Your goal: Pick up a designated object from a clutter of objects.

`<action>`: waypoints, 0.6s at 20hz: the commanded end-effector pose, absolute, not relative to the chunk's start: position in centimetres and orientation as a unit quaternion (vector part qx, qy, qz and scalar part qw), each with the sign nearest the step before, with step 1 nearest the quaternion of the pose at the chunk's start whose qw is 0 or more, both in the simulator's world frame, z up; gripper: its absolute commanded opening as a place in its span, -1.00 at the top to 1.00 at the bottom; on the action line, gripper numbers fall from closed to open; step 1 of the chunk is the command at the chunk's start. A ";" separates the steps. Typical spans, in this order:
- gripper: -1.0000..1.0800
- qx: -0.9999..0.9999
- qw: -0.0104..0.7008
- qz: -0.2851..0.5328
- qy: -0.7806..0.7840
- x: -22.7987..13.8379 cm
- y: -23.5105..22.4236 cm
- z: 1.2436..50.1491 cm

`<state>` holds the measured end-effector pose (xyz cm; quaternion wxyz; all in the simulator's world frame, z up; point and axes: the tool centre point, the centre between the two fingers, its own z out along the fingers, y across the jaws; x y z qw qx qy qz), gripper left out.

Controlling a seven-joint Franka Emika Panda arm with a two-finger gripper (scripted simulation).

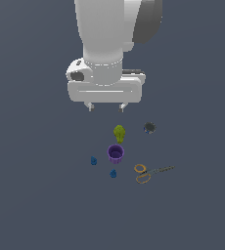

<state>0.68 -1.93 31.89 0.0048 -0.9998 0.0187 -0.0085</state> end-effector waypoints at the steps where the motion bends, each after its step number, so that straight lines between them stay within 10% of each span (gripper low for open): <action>1: -0.92 -1.000 0.005 -0.008 0.019 0.7 -1.9 31.9; 12: -0.92 -1.000 0.018 -0.018 0.013 0.7 0.9 32.7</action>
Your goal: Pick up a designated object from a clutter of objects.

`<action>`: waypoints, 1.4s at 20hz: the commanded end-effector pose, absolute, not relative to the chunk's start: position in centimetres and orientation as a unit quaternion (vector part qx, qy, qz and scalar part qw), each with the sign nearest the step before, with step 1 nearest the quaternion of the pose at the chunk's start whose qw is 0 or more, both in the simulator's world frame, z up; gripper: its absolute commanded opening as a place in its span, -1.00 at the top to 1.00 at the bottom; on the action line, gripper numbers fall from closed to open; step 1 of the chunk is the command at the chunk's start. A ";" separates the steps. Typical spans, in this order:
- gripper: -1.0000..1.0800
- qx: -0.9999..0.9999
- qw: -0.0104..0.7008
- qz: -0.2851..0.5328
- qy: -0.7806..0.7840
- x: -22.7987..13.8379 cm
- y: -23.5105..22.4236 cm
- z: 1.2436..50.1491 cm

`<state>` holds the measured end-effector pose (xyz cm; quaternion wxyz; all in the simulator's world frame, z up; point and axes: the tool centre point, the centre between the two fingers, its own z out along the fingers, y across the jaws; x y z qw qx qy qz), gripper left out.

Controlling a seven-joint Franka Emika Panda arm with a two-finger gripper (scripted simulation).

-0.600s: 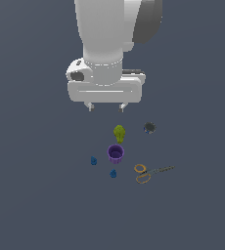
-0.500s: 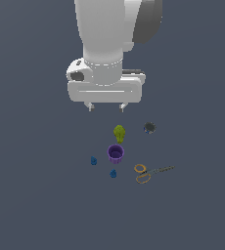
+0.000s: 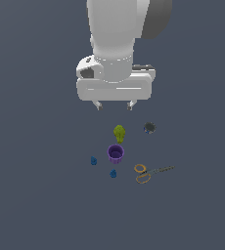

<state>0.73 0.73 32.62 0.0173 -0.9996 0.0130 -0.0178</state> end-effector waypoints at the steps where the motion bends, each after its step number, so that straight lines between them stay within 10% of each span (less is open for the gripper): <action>1: -0.92 -1.000 0.018 -0.018 0.014 0.7 0.8 32.7; 28: -0.92 -0.998 0.004 -0.004 -0.057 5.8 -7.2 13.8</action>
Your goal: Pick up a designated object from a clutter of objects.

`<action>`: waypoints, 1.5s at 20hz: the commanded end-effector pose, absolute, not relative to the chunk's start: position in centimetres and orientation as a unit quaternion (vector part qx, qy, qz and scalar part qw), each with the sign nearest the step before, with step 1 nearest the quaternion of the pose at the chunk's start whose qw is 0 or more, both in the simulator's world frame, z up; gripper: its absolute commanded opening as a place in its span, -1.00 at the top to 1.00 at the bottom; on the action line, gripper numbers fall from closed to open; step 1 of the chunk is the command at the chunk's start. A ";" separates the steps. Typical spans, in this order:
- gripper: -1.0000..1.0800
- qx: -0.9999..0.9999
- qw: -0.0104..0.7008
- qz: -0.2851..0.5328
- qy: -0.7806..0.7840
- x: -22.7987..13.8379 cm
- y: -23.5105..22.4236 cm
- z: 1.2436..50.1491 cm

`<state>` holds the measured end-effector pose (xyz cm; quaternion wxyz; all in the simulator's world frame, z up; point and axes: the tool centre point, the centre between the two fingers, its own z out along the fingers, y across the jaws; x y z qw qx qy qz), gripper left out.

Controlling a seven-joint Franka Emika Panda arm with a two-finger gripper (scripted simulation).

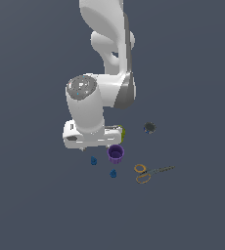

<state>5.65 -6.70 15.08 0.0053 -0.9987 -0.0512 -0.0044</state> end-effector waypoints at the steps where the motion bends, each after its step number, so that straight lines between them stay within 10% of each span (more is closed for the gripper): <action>1: -0.92 -0.998 0.003 -0.003 -0.059 5.8 -7.5 13.1; 30: -0.92 -0.997 0.000 0.000 -0.074 5.7 -9.1 4.2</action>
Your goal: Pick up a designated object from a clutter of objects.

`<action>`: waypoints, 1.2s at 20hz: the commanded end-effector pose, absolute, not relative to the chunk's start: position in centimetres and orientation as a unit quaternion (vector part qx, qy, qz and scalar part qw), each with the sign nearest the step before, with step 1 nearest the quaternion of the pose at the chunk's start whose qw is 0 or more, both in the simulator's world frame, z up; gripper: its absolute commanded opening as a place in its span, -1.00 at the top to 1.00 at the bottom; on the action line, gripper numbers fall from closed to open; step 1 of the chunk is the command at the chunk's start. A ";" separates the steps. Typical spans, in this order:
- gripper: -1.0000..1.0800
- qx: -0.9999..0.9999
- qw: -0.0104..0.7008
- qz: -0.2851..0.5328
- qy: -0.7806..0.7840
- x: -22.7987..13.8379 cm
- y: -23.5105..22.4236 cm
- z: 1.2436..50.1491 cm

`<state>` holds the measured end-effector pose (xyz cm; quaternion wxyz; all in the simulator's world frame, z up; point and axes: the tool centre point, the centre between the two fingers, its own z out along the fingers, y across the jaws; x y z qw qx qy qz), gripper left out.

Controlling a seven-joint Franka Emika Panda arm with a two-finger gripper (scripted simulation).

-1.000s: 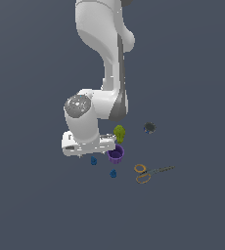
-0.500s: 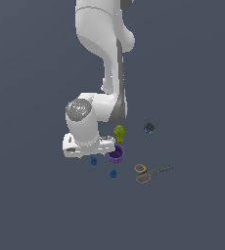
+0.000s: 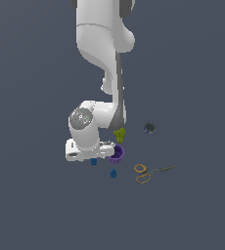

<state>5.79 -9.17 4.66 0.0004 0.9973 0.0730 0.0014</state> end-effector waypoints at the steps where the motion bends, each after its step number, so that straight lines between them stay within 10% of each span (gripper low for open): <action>1: -0.92 0.997 0.000 0.000 0.074 5.7 -9.1 4.2; 2: 1.00 0.997 0.000 0.000 0.074 5.7 -9.1 4.2; 24: 1.00 0.997 0.000 0.000 0.074 4.5 -10.6 7.7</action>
